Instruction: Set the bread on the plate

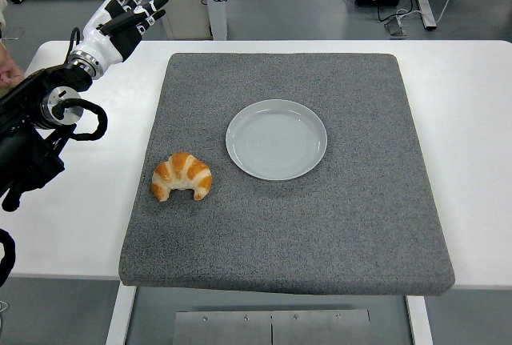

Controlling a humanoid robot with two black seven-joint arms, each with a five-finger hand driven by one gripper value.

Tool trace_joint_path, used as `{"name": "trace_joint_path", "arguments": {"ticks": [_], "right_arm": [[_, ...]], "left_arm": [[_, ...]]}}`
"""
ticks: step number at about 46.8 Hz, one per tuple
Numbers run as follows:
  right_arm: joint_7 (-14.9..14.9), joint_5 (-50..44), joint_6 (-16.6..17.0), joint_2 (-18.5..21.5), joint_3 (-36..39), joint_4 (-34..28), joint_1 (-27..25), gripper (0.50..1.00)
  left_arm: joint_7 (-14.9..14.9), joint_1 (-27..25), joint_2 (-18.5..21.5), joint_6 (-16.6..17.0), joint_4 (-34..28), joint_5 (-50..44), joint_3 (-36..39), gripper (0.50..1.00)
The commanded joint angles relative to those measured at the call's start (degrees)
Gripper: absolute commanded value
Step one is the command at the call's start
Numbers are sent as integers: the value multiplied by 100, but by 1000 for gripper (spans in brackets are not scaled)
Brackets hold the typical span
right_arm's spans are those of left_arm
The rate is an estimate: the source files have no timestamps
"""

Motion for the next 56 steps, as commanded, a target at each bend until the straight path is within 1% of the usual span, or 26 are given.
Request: {"name": "trace_joint_path", "arguments": {"ticks": [1, 5, 9, 14, 18, 21, 25, 29, 36, 38, 42, 44, 56], "right_arm": [[0, 0, -4, 0, 0, -2, 0, 1000], [0, 0, 5, 0, 0, 7, 0, 1000], [0, 0, 5, 0, 0, -2, 0, 1000], [0, 0, 5, 0, 0, -2, 0, 1000], [0, 0, 5, 0, 0, -2, 0, 1000], [0, 0, -4, 0, 0, -2, 0, 1000], [0, 0, -4, 0, 0, -2, 0, 1000], [0, 0, 5, 0, 0, 7, 0, 1000], [0, 0, -4, 0, 0, -2, 0, 1000], [0, 0, -4, 0, 0, 7, 0, 1000], [0, 0, -4, 0, 0, -2, 0, 1000], [0, 0, 5, 0, 0, -2, 0, 1000], [0, 0, -4, 0, 0, -2, 0, 1000]], "left_arm": [[-19, 28, 231, 226, -563, 68, 30, 972], [-19, 28, 346, 727, -1064, 183, 135, 972], [-19, 37, 495, 1079, -1442, 376, 241, 972], [-19, 72, 837, 1185, -2084, 508, 329, 972], [-19, 177, 1101, 1247, -2471, 587, 417, 972], [-10, 186, 1303, 1352, -2760, 815, 522, 972], [-10, 239, 1777, 1545, -3349, 1245, 803, 972], [-10, 239, 2103, 1774, -3745, 1501, 988, 972], [60, 212, 2244, 1827, -3921, 1598, 1155, 972], [173, 204, 2314, 1827, -3974, 1633, 1260, 972], [507, 142, 2543, 1827, -4202, 1878, 1471, 972], [596, 142, 2631, 1827, -4325, 2063, 1472, 972], [596, 195, 3167, 1827, -5239, 3636, 1436, 972]]}}
